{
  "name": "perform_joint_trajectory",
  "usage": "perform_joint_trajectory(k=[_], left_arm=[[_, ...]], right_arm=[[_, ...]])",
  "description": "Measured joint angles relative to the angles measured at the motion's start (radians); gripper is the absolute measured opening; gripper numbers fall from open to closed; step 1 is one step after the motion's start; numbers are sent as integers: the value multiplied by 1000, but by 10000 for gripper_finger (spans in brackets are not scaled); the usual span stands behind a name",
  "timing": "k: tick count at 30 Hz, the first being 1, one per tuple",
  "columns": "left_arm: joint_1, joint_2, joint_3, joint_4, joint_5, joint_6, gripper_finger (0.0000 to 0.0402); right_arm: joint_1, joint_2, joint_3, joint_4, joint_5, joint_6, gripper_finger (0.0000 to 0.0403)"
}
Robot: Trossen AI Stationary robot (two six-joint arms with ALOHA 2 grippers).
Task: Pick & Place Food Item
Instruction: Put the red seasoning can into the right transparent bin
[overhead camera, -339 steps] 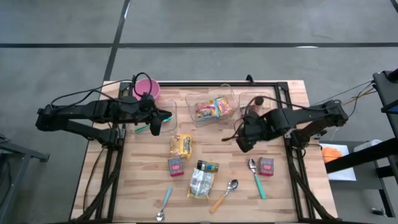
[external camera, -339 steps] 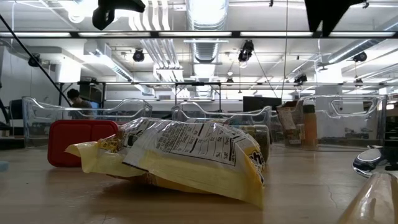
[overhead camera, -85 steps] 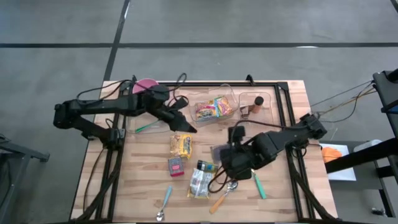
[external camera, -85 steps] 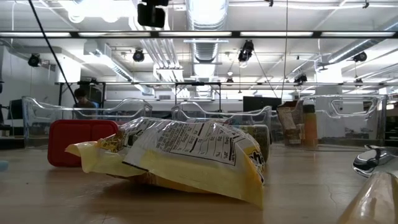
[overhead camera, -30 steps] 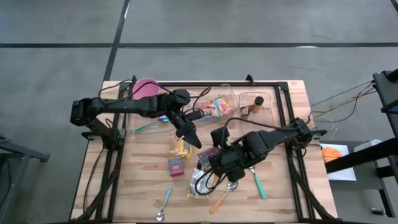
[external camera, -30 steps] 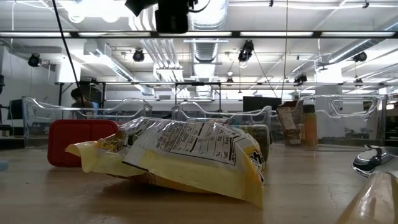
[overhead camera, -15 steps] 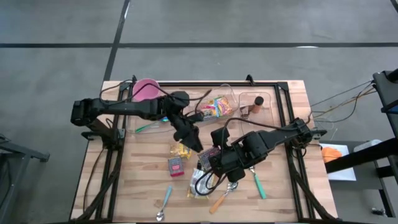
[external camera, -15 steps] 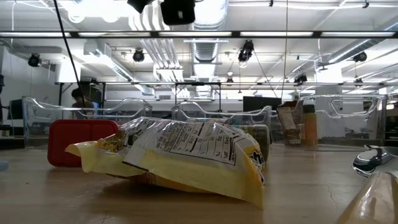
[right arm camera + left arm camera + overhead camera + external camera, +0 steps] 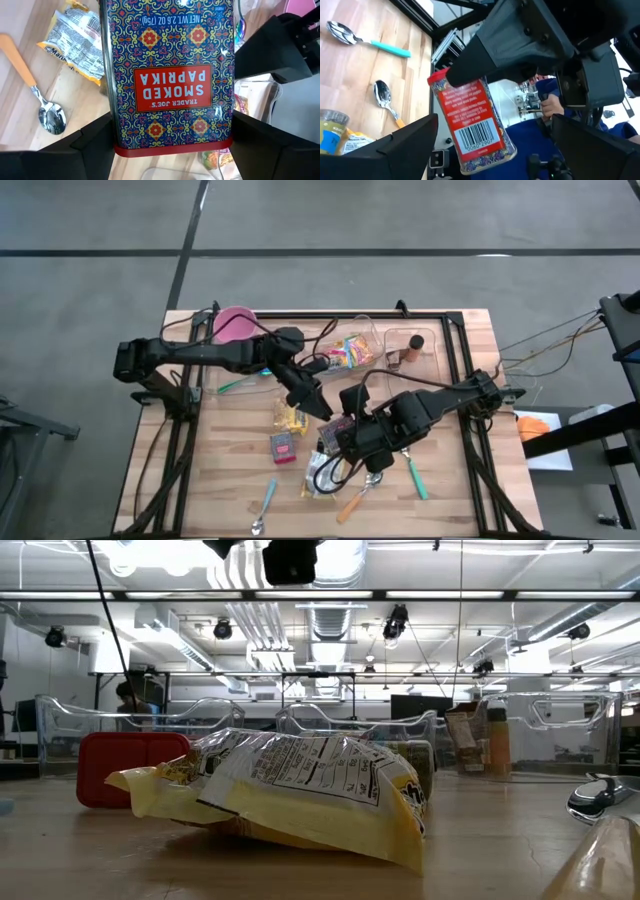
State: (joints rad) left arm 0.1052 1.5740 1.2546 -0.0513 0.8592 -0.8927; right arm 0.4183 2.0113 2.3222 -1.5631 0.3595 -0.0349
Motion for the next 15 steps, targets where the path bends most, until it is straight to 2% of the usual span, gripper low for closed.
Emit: perform_joint_trajectory(k=[10, 15], left_arm=[[0, 1, -4, -111, 34, -28, 393], [0, 1, -4, -106, 26, -131, 393]], right_arm=[[18, 0, 0, -1, 11, -24, 306], [18, 0, 0, 0, 43, -58, 306]])
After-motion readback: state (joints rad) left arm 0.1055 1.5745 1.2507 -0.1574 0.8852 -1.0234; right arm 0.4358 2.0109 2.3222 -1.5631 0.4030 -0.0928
